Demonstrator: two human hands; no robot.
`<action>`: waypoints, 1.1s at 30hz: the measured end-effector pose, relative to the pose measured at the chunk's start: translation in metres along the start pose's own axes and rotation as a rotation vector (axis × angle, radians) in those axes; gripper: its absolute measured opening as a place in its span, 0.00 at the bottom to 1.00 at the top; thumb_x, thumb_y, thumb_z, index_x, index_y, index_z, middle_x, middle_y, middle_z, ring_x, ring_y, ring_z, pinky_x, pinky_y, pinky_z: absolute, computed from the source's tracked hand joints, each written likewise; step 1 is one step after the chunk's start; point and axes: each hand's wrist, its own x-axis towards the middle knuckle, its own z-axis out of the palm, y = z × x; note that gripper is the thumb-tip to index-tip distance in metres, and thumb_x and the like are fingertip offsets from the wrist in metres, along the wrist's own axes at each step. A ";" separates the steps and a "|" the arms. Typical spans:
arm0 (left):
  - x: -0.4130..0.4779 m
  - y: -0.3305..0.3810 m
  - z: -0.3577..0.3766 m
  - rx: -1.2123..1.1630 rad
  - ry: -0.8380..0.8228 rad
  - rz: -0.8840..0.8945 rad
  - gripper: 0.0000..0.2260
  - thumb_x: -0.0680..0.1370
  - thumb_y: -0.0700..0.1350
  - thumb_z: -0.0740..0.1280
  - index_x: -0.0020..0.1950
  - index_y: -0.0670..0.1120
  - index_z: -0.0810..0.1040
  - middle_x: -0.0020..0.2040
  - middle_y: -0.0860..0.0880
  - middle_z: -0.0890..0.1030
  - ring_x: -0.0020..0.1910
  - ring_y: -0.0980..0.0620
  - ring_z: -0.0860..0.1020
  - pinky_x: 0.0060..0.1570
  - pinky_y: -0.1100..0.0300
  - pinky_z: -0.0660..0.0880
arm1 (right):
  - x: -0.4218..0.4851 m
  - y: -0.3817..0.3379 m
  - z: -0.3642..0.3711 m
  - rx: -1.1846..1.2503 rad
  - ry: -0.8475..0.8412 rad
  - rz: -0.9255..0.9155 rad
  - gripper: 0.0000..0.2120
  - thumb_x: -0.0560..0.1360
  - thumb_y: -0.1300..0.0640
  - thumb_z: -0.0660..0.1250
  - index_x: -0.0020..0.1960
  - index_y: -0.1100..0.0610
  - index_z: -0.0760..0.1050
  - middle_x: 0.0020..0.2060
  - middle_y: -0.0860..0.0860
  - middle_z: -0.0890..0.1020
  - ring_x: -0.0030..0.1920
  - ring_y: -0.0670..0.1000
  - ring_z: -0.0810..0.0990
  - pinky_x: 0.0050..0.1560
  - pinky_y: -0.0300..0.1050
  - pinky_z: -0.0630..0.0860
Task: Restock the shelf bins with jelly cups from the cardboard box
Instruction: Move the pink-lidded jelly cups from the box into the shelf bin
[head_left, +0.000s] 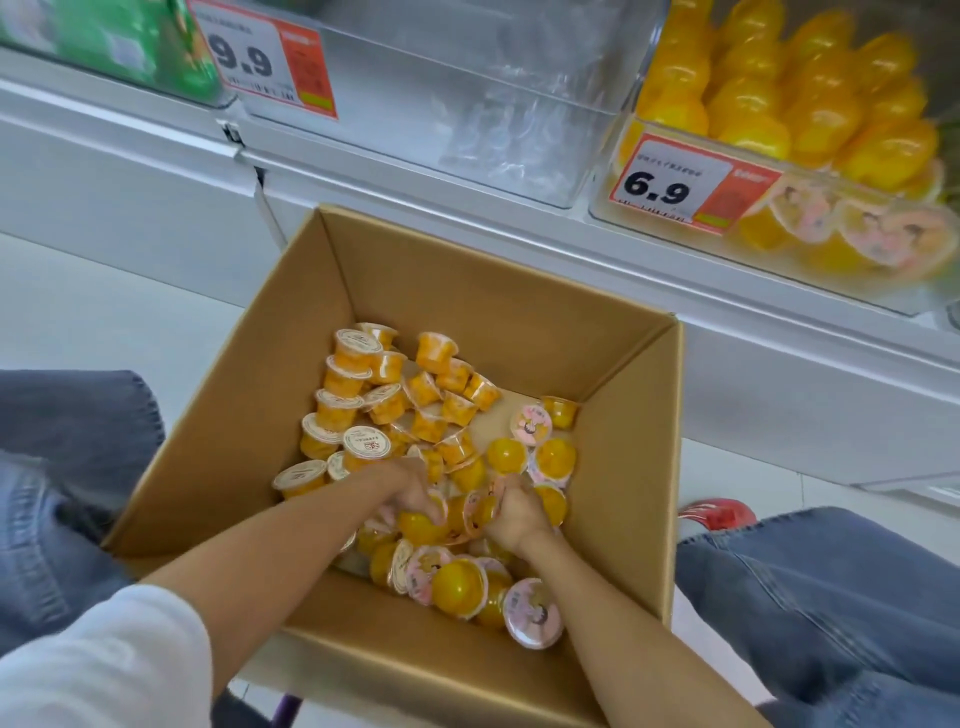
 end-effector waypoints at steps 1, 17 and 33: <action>-0.005 0.004 -0.008 -0.051 0.013 0.023 0.30 0.73 0.59 0.71 0.67 0.42 0.69 0.69 0.44 0.70 0.49 0.46 0.81 0.43 0.57 0.81 | -0.003 -0.005 -0.010 -0.009 0.032 -0.006 0.36 0.64 0.45 0.75 0.65 0.57 0.65 0.59 0.57 0.72 0.62 0.60 0.72 0.58 0.50 0.74; -0.227 0.167 -0.106 -0.381 0.629 0.832 0.16 0.73 0.50 0.74 0.57 0.52 0.74 0.44 0.51 0.81 0.34 0.54 0.80 0.27 0.65 0.72 | -0.147 -0.064 -0.276 0.374 0.777 -0.469 0.24 0.60 0.45 0.74 0.50 0.47 0.67 0.48 0.47 0.76 0.47 0.50 0.76 0.46 0.47 0.75; -0.215 0.363 -0.161 0.227 0.992 0.800 0.22 0.69 0.58 0.74 0.55 0.44 0.80 0.57 0.44 0.81 0.57 0.43 0.78 0.51 0.54 0.76 | -0.130 0.002 -0.446 0.286 0.865 -0.237 0.28 0.68 0.50 0.74 0.66 0.54 0.74 0.58 0.55 0.81 0.60 0.56 0.79 0.61 0.52 0.74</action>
